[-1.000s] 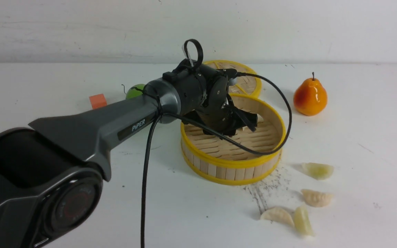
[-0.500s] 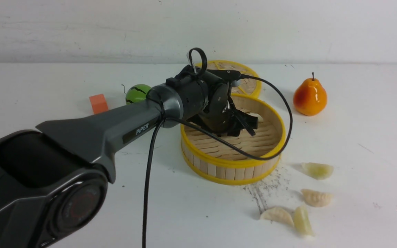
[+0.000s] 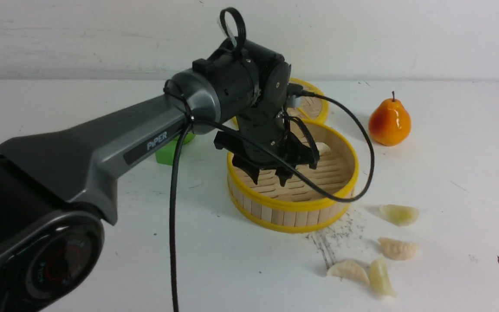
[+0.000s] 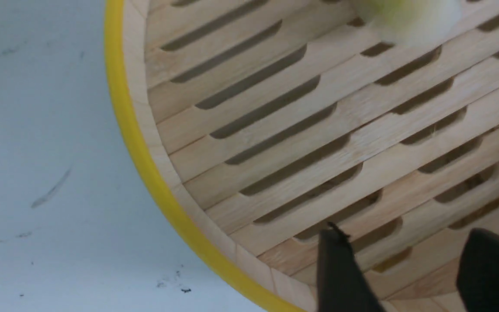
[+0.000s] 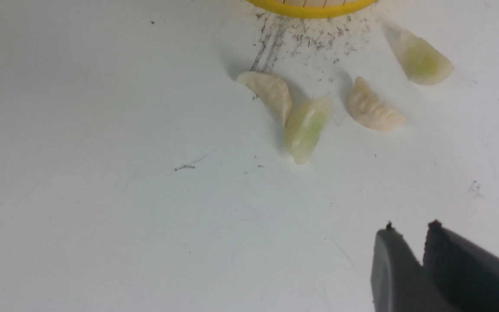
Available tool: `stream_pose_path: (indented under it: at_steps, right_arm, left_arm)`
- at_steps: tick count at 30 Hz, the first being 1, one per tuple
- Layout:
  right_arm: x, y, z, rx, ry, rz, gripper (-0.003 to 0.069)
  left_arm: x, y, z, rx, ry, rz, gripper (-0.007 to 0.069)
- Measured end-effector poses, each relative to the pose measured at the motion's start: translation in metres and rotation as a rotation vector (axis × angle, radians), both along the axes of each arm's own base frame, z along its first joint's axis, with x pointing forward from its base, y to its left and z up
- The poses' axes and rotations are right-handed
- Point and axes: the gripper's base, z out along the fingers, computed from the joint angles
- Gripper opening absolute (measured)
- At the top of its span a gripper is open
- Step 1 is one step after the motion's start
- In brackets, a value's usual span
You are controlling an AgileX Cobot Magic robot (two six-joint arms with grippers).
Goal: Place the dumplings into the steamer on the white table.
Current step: 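Reach for and grasp a dumpling lying on the table beside the steamer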
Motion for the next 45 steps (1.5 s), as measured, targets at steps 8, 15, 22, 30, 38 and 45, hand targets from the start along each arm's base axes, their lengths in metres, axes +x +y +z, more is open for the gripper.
stream_pose_path:
  at_steps: [8,15,22,30,38,45]
  right_arm:
    - [-0.001,0.0,-0.001,-0.002,0.011,0.001,0.0125]
    - [-0.001,0.0,-0.001,-0.002,0.016,0.001,0.0128]
    - [-0.006,-0.002,0.002,0.013,0.007,-0.014,0.0133]
    - [-0.008,-0.003,0.003,0.018,0.0,-0.018,0.0136]
    - [0.024,0.001,0.024,0.004,0.009,-0.126,0.0025]
    - [0.098,0.018,0.02,-0.051,0.127,-0.196,-0.0022]
  left_arm:
    - [-0.003,0.003,-0.024,0.1,0.107,-0.034,-0.0014]
    - [-0.01,0.007,-0.021,0.123,0.153,-0.044,-0.0014]
    - [-0.028,0.009,-0.033,0.091,0.266,-0.07,-0.0014]
    - [-0.045,0.02,0.008,0.049,0.228,-0.091,-0.0014]
    - [-0.09,0.057,0.127,-0.047,-0.021,-0.12,-0.0014]
    - [-0.176,0.123,0.17,-0.062,-0.106,-0.109,-0.0014]
